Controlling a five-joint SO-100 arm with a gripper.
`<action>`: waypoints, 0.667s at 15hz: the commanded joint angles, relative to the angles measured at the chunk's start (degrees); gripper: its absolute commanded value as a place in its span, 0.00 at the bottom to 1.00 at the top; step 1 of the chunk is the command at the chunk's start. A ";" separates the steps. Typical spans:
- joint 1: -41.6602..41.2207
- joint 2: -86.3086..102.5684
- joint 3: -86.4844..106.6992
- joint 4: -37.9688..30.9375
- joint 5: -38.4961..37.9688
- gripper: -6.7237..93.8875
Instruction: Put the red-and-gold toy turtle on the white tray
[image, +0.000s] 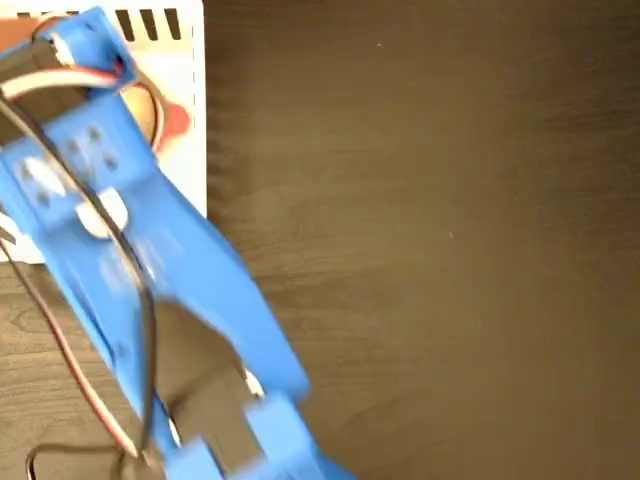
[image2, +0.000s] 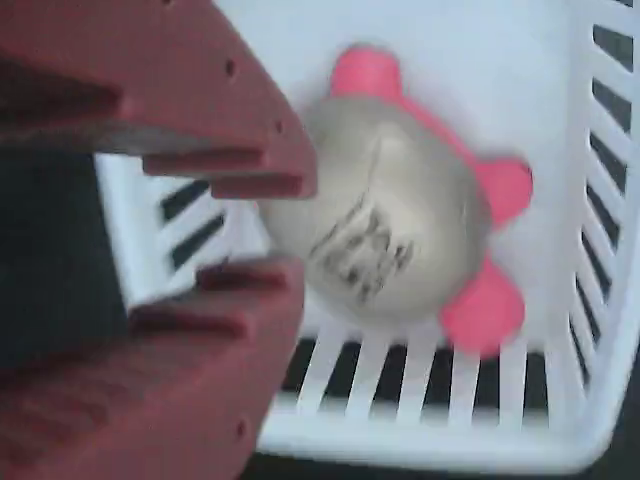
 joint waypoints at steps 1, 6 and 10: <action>3.43 21.36 10.11 -6.50 -1.41 0.07; 15.29 53.70 50.10 -27.42 -10.46 0.07; 16.44 80.68 86.31 -35.86 -13.45 0.07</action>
